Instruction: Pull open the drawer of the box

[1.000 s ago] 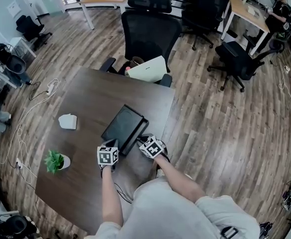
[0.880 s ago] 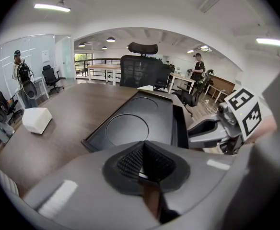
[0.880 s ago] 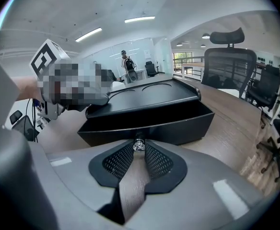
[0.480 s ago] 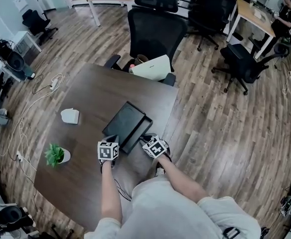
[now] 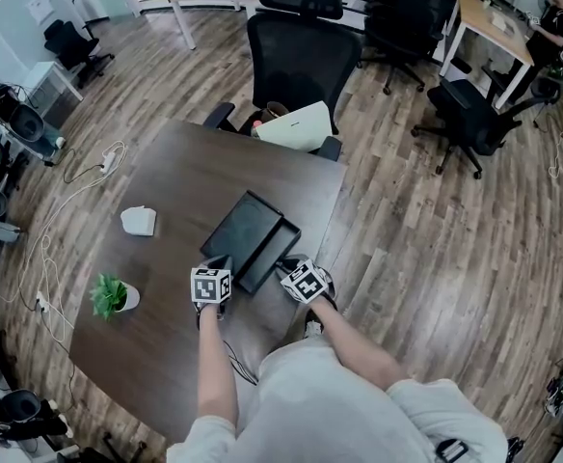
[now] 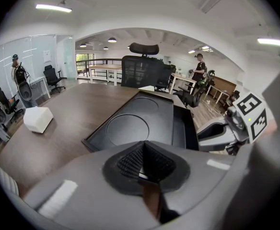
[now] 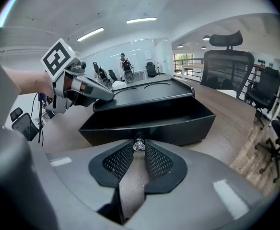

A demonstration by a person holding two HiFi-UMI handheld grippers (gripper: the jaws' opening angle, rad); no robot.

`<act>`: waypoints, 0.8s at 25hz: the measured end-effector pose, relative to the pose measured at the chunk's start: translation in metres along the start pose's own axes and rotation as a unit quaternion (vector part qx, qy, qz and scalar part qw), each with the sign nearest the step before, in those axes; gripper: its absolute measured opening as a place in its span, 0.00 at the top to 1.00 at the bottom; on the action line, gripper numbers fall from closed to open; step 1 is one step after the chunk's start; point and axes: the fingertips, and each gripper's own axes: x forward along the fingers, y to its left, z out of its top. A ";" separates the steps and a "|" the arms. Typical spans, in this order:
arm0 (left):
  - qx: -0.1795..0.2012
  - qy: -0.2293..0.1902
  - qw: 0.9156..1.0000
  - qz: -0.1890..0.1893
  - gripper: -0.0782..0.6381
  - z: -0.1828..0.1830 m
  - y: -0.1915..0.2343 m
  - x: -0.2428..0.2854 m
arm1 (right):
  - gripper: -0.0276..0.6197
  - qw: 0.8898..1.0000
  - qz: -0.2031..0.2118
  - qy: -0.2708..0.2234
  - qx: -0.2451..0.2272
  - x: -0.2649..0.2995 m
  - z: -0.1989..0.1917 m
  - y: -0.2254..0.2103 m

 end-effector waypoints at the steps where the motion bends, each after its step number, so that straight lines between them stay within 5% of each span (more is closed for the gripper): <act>1: 0.001 0.000 1.000 0.000 0.82 -0.001 0.000 0.000 | 0.84 1.000 -0.001 0.000 0.001 0.000 -0.001 0.000; 20: 0.003 -0.004 1.000 0.003 0.82 -0.001 0.000 0.002 | 0.84 1.000 0.001 0.017 -0.004 -0.009 -0.016 -0.001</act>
